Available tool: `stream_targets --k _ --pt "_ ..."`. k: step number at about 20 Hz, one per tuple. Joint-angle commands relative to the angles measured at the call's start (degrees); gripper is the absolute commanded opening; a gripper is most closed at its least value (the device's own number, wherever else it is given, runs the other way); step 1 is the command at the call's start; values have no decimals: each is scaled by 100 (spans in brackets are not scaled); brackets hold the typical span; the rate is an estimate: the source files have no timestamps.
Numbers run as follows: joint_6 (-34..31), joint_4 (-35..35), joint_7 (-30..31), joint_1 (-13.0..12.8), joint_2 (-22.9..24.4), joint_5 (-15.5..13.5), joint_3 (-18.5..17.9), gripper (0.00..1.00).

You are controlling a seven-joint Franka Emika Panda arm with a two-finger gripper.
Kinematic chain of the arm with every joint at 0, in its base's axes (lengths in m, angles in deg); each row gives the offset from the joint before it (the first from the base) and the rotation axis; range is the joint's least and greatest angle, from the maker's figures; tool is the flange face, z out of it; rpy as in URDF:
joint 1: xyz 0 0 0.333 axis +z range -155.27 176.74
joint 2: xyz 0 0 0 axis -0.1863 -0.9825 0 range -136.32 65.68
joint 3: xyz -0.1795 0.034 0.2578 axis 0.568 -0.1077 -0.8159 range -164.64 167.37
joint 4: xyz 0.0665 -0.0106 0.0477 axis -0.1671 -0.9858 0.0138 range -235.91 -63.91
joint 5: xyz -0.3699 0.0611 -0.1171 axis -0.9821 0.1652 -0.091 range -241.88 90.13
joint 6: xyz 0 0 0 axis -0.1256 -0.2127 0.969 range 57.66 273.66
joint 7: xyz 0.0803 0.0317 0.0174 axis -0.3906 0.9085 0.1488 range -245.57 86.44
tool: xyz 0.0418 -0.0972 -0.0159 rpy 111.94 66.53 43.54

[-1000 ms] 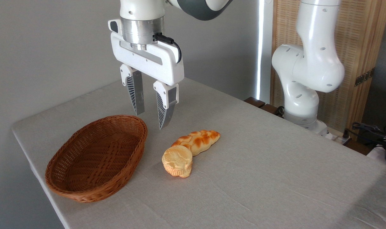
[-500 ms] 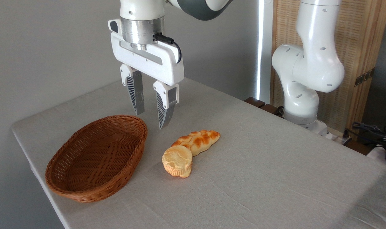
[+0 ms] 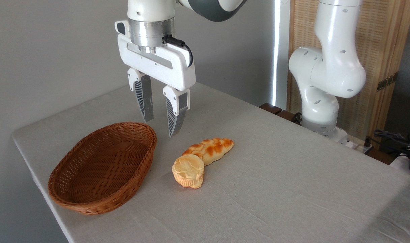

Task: Put bread into the basket

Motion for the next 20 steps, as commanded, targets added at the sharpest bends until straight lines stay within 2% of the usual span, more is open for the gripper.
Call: stream_targets --k 1,14,20 --pt "-205 123 -127 -22 -33 -45 -57 100" --pt "-196 44 -136 -57 2 -36 -48 100" --pt "-135 -457 -162 -110 327 8 -30 100"
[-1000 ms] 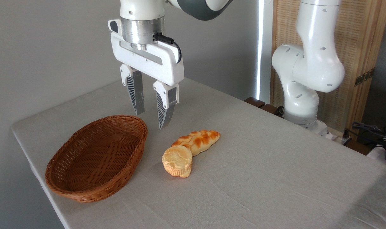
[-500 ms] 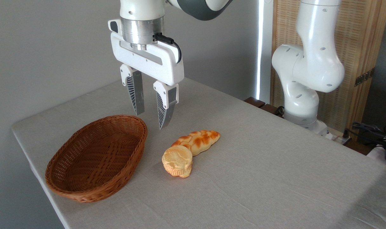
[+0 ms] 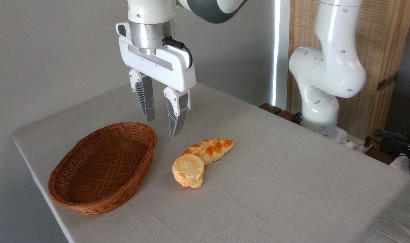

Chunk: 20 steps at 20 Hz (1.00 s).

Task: Put bread into the basket
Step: 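Lower the open gripper down over the round bread roll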

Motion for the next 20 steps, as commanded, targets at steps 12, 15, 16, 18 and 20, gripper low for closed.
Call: stream_targets --k 12,15,16,18,20 --pt "850 -1639 -717 -12 572 165 -76 100" --pt "1263 -1912 -761 6 572 403 -85 100" --pt "1447 -2000 -761 14 563 412 -94 100" --pt "1703 -2124 -770 32 537 412 -129 100" --pt "1809 -2133 -779 32 502 412 -234 100"
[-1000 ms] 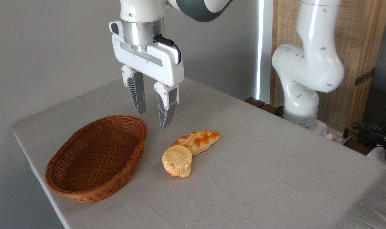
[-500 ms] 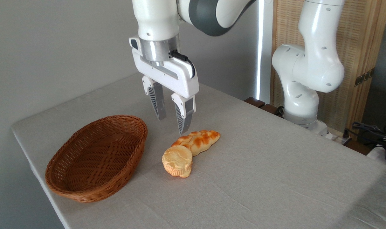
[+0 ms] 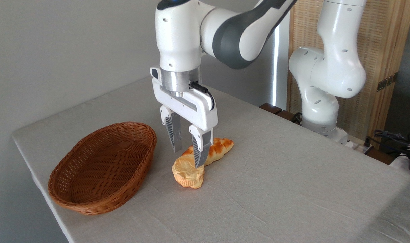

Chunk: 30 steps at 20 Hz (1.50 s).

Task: Put bread into the basket
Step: 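Lower the open gripper down over the round bread roll, then close the gripper fingers around the round bread roll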

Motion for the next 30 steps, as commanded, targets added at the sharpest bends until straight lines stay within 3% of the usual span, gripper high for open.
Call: stream_targets --k 1,15,16,18,19,30 --pt "284 -141 -160 -4 36 84 -176 100" --pt "706 -88 -160 -57 -536 84 -167 99" --pt "776 -88 -160 -65 -536 84 -167 88" --pt "795 -88 -169 -65 -536 84 -158 44" --pt "795 -88 -169 -74 -527 84 -158 36" --pt "786 -79 -160 -74 -510 84 -158 37"
